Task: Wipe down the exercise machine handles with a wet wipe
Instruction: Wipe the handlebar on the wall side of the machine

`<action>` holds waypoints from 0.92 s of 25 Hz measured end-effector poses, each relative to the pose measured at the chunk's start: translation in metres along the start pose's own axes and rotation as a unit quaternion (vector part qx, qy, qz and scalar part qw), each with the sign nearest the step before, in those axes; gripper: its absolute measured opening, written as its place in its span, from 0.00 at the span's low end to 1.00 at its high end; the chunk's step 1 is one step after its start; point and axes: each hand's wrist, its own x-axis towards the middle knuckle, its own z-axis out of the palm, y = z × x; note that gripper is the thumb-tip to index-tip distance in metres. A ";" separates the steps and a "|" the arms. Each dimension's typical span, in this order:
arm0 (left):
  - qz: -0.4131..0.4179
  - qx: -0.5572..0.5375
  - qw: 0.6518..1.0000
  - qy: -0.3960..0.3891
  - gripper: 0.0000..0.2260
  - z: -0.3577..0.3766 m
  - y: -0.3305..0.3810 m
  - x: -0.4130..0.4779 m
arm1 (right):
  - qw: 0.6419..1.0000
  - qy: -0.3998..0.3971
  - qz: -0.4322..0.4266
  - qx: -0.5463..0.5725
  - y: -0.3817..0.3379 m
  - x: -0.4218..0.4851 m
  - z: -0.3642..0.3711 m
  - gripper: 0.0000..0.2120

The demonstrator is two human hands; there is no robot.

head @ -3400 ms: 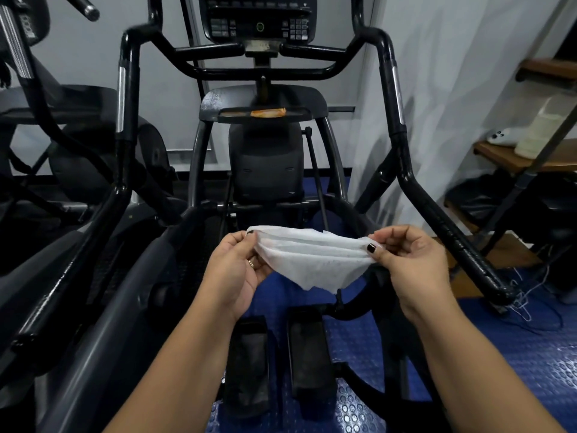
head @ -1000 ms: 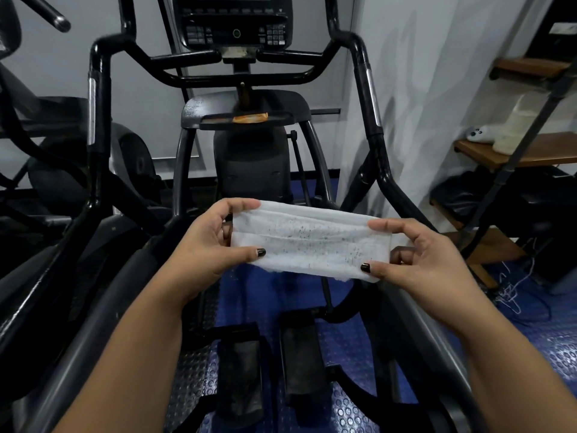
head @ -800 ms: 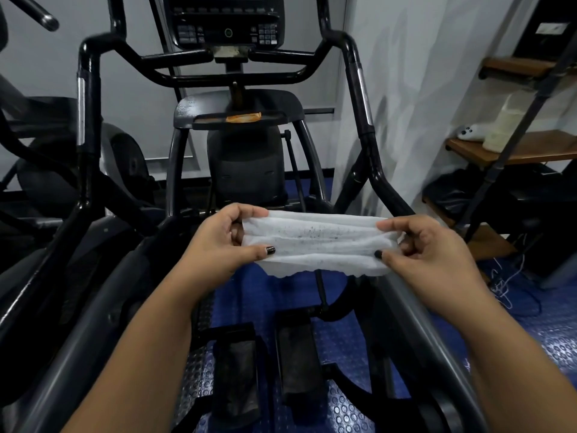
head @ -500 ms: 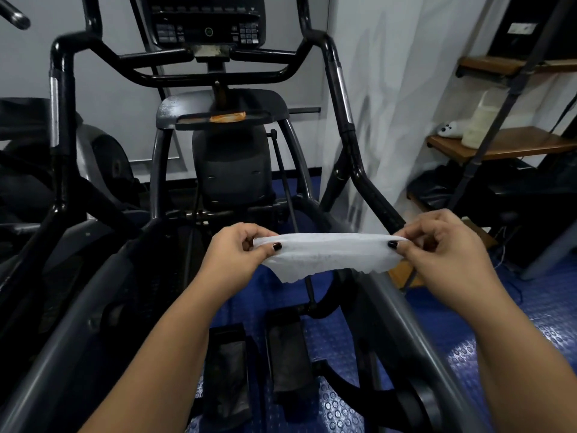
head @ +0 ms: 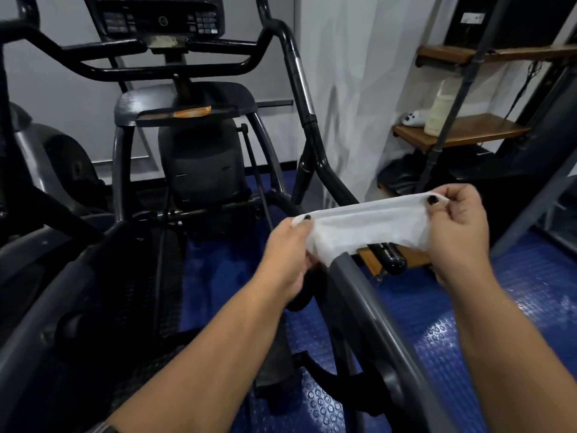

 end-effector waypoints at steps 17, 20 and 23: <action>-0.120 0.177 0.977 -0.022 0.13 0.027 -0.071 0.028 | 0.839 -0.119 0.098 -0.522 0.051 0.067 -0.018 0.19; -0.115 0.177 0.977 -0.034 0.12 0.022 -0.071 0.032 | 0.873 -0.037 -0.038 -0.485 0.029 0.044 -0.006 0.14; -0.096 0.182 0.978 -0.046 0.09 0.015 -0.071 0.033 | 0.880 -0.141 0.008 -0.453 0.022 0.023 0.016 0.18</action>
